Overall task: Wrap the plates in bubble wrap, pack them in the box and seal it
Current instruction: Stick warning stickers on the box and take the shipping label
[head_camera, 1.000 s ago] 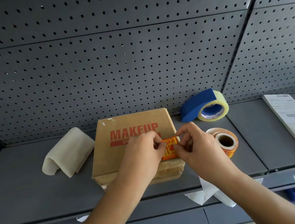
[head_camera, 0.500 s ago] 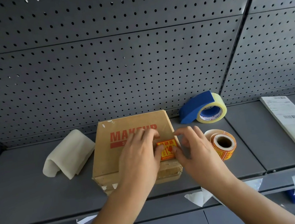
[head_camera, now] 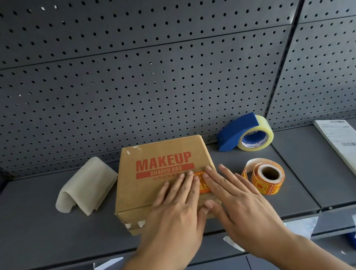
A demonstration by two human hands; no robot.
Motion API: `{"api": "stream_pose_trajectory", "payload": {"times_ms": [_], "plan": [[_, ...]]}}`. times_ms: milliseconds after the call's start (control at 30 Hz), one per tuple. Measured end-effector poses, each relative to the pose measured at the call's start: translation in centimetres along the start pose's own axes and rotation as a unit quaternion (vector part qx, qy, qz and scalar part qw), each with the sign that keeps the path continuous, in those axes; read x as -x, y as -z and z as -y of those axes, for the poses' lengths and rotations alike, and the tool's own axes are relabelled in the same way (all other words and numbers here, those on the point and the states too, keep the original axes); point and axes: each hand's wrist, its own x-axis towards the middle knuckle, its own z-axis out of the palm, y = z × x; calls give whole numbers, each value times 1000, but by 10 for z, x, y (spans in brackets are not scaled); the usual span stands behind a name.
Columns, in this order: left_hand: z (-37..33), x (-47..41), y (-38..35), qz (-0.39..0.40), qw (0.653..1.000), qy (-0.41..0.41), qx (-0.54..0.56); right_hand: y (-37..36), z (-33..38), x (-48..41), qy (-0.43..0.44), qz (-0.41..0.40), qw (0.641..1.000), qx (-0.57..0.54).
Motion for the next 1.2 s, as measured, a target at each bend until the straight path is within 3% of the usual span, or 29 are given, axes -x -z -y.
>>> {"api": "stream_pose_trajectory", "payload": {"times_ms": [533, 667, 833, 967, 1200], "plan": [[11, 11, 8, 39, 999, 7, 9, 7, -2, 8, -19, 6, 999, -27], [28, 16, 19, 94, 993, 68, 25, 14, -5, 7, -43, 19, 997, -55], [58, 21, 31, 70, 979, 170, 86, 25, -5, 3, -141, 41, 965, -218], [83, 28, 44, 43, 913, 318, 254, 28, -4, -7, -212, 47, 915, -341], [103, 29, 31, 27, 701, 458, 546, 15, -3, -42, -315, 102, 785, -524]]}}
